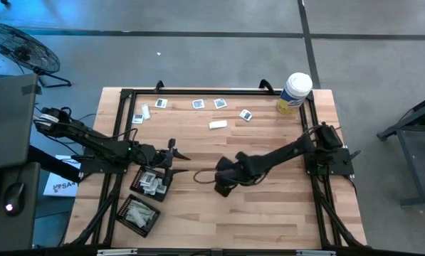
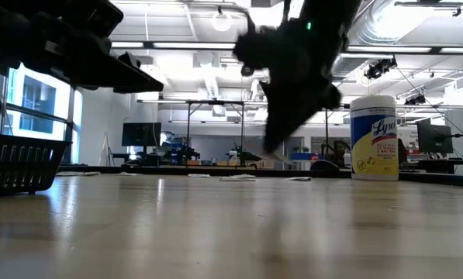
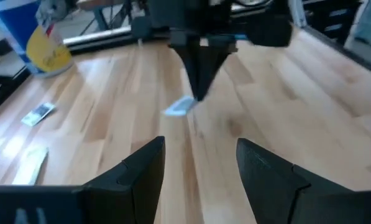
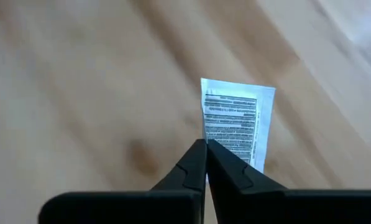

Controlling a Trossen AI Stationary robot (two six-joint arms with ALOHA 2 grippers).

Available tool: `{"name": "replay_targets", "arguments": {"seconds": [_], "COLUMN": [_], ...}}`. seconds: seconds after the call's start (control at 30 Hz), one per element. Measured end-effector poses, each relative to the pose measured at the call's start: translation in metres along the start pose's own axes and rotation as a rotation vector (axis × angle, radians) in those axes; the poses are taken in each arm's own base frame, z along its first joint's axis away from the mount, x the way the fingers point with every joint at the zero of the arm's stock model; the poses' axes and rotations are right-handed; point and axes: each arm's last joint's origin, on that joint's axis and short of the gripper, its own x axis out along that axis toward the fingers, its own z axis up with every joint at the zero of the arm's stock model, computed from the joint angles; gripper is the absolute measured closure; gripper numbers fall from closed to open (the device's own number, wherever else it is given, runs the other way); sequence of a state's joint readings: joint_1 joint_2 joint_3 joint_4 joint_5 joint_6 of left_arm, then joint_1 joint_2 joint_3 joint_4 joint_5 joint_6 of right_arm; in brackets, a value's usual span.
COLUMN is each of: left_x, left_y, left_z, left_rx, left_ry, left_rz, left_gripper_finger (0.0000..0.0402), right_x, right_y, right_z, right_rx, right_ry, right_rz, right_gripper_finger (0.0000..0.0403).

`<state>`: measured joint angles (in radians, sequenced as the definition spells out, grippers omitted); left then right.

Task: Pick & Place First Aid Supplies
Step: Put the towelette pack into the top black bin

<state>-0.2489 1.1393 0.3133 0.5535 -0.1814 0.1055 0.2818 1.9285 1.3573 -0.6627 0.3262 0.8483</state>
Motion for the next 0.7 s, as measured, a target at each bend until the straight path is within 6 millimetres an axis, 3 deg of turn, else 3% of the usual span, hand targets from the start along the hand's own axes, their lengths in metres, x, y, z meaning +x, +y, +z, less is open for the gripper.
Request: {"name": "replay_targets", "arguments": {"seconds": [0.17, 0.33, 0.7], "left_x": [0.010, 0.023, 0.033], "left_y": [-0.005, -0.011, -0.015], "left_z": [-0.001, -0.008, -0.005], "left_rx": [0.063, 0.156, 0.229], "left_ry": [-0.061, -0.115, -0.232], "left_rz": [-0.096, -0.187, -0.237], "left_gripper_finger": [0.0207, 0.0207, 0.0207], "right_x": [-0.019, -0.025, -0.028], "right_y": [0.025, 0.038, 0.042], "right_z": [0.013, 0.022, 0.026], "right_rx": [-0.150, -0.242, -0.265], "right_ry": [-0.168, -0.261, -0.310], "right_rz": [0.251, 0.423, 0.484], "right_gripper_finger": [0.0400, 0.0401, 0.0402]}}
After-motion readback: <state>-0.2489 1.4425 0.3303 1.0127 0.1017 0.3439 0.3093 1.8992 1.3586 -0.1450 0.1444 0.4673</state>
